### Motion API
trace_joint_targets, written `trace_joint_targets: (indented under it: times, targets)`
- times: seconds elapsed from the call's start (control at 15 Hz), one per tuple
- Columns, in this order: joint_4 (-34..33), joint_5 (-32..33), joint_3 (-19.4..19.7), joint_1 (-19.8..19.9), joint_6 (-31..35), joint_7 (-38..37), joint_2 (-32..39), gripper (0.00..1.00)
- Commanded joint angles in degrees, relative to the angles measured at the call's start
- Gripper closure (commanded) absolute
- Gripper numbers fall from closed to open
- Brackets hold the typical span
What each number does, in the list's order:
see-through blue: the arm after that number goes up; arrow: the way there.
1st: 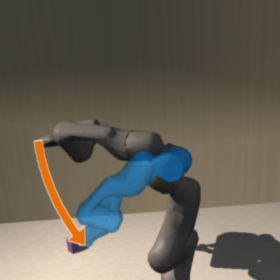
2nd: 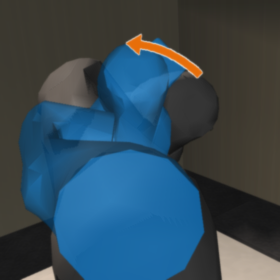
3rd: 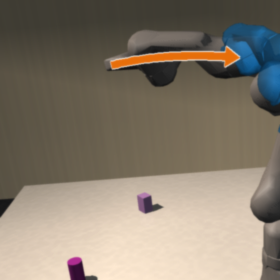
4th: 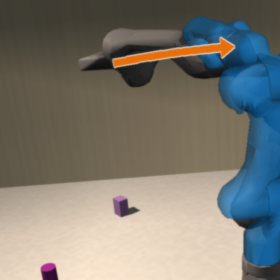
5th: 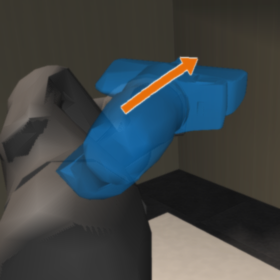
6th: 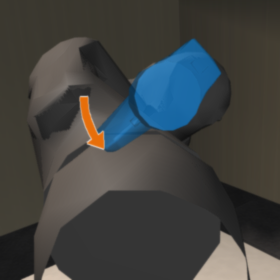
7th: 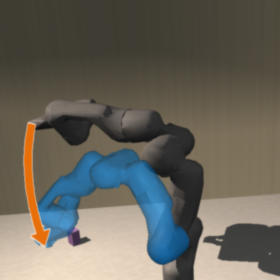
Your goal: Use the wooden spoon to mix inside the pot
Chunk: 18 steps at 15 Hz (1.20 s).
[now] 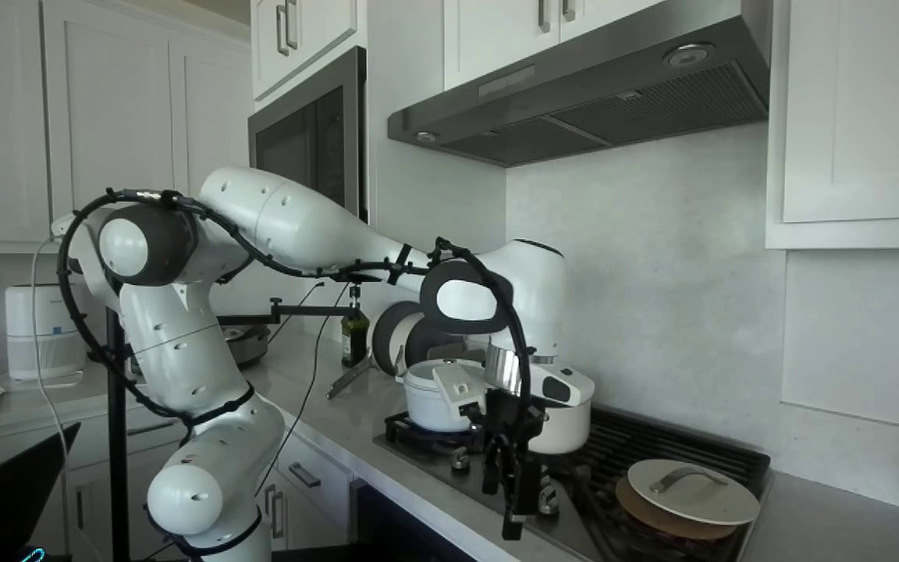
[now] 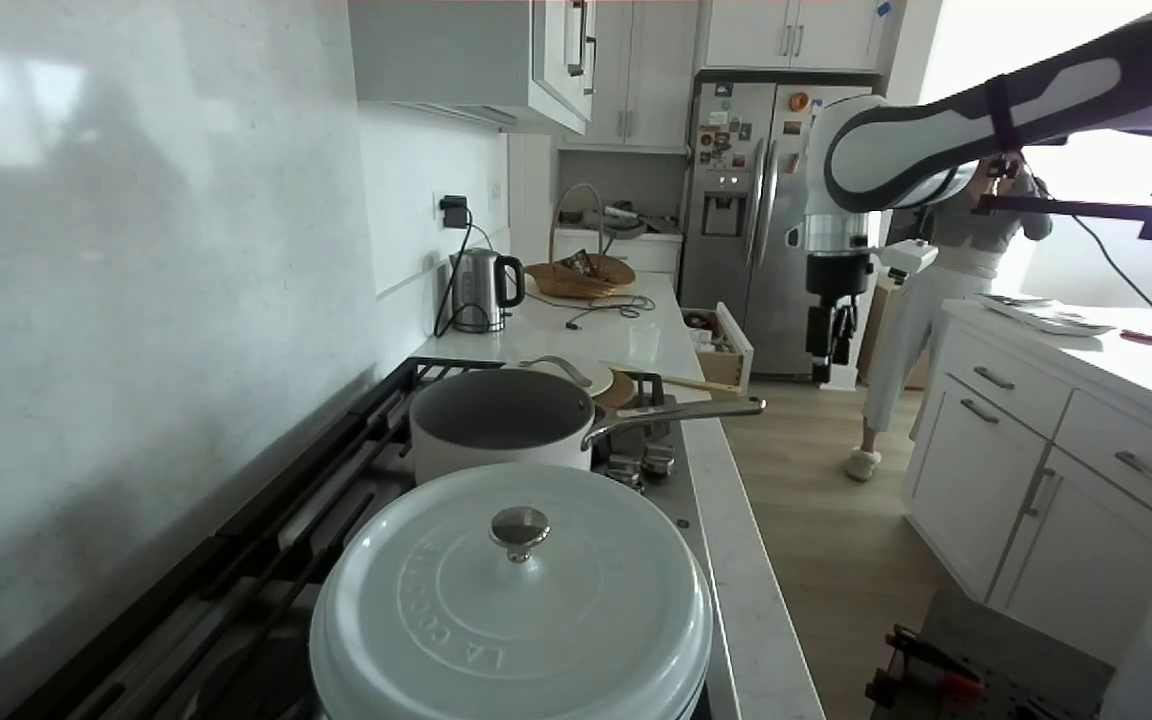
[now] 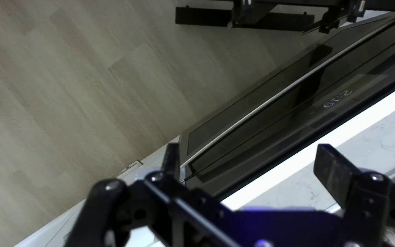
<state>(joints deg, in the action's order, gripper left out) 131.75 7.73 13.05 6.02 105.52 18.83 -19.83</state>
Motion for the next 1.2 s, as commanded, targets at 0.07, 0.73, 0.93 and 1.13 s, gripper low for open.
trace_joint_targets:
  times: [0.07, 0.73, 0.93, 1.13]
  targets:
    - [-7.91, 1.35, 2.24, 0.91, 2.51, 9.29, 8.58, 0.0]
    - [-23.38, -5.01, 3.72, 6.77, 13.39, 25.52, 27.58, 0.0]
    - [-27.66, -7.89, 2.3, 8.78, 13.4, 27.79, 32.17, 0.0]
    - [-30.4, -8.98, 0.49, 10.27, 13.57, 29.78, 35.6, 0.0]
